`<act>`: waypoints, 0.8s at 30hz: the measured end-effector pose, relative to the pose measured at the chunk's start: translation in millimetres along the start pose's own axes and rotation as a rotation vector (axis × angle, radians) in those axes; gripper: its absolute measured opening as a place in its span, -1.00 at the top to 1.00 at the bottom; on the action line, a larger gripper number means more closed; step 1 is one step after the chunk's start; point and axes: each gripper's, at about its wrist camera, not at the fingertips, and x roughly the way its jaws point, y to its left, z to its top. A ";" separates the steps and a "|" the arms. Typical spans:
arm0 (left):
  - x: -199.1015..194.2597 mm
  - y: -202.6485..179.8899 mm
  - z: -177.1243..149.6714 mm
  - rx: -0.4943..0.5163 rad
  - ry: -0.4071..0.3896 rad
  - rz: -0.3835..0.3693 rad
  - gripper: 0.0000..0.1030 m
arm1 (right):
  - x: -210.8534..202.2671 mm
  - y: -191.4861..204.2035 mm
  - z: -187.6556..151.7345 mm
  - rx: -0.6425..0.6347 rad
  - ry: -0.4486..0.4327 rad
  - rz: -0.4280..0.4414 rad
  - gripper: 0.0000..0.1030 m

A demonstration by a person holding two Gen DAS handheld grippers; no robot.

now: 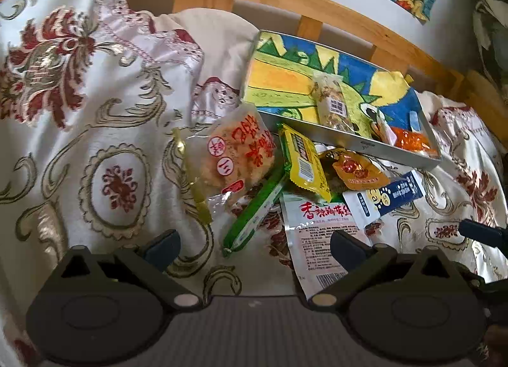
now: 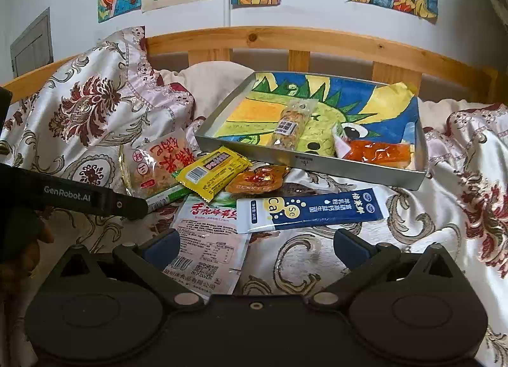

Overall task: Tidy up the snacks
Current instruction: 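Withdraw both open grippers from the tray back over the snacks, then grasp the gold duck-snack bag with right gripper while left tool approaches the green stick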

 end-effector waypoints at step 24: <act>21.4 0.0 5.7 0.120 0.002 -0.152 -0.55 | 67.2 -13.4 53.8 -0.099 0.031 -0.018 -0.96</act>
